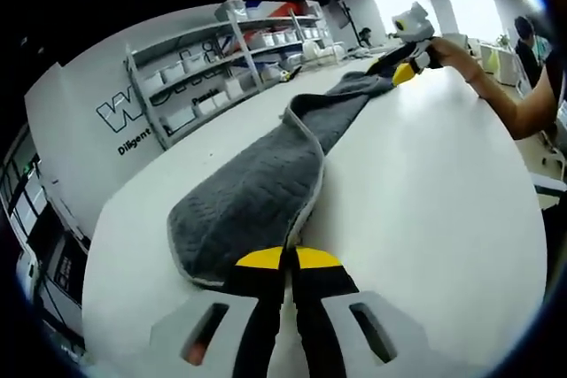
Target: Open the folded towel by lifting each exposed corner and separating the folded layers until the towel lies flat within the target outline without major curled edges
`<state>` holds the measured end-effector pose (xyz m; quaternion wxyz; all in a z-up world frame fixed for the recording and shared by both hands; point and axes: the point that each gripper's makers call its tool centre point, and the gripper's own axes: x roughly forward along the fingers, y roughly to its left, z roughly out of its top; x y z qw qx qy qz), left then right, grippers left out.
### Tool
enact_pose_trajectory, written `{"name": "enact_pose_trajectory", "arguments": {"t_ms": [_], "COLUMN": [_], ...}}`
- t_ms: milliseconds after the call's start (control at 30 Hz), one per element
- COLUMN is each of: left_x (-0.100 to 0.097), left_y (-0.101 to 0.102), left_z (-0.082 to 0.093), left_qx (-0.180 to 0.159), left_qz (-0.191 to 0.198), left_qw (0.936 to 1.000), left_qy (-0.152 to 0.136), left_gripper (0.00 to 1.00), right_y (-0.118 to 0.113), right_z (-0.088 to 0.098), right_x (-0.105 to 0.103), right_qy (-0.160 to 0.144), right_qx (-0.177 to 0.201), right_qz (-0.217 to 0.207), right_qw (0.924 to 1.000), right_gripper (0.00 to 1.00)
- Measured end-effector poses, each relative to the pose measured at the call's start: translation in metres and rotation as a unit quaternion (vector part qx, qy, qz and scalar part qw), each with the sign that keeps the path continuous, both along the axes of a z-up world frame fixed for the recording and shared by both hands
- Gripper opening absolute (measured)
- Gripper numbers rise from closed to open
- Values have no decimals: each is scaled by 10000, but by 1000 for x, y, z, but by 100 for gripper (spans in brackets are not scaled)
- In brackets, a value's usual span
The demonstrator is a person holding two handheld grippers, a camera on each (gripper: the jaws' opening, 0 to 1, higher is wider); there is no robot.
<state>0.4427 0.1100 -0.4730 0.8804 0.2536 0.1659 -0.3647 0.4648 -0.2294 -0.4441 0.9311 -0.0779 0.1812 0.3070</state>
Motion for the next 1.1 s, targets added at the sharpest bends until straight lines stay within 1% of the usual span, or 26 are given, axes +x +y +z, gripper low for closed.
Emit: {"name": "enact_pose_trajectory", "arguments": {"t_ms": [133, 367, 433, 600, 700, 800, 867, 900, 1000, 1033, 1100], "left_x": [1, 1, 2, 3, 4, 5, 5, 5, 5, 5, 5], "left_y": [0, -2, -2, -3, -3, -2, -2, -2, -1, -1, -1], "left_z": [1, 2, 3, 5, 7, 9, 10, 10, 10, 10, 9], "left_qx": [-64, -91, -82, -93, -96, -124, -148, -156, -177, -183, -182], "left_qz": [12, 18, 22, 28, 37, 63, 75, 78, 98, 100, 99], "left_qw": [10000, 10000, 10000, 9999, 9999, 9999, 9998, 9998, 9998, 9998, 9998], "left_qy": [11, 26, -1, -30, -48, -61, -75, -76, -75, -68, -62], "left_gripper": [3, 3, 3, 3, 3, 2, 2, 2, 2, 2, 2], "right_y": [-4, -2, -1, 2, 1, -5, -7, -7, -10, -11, -16], "right_z": [-1, 9, 9, 2, -3, -10, -18, -20, -27, -29, -33], "right_x": [6, 16, 20, 30, 39, 52, 58, 61, 68, 69, 72], "right_qy": [22, -71, -56, 39, 44, 84, 78, 55, 92, 103, 101], "right_qx": [-115, -173, -317, -537, -685, -882, -1119, -1174, -1193, -1215, -1306], "right_qz": [-77, -102, -60, -18, -38, -154, -138, -134, -186, -206, -264], "right_qw": [9999, 9998, 9995, 9985, 9976, 9959, 9936, 9930, 9926, 9923, 9910], "right_gripper": [74, 64, 61, 57, 52, 46, 41, 39, 30, 26, 24]}}
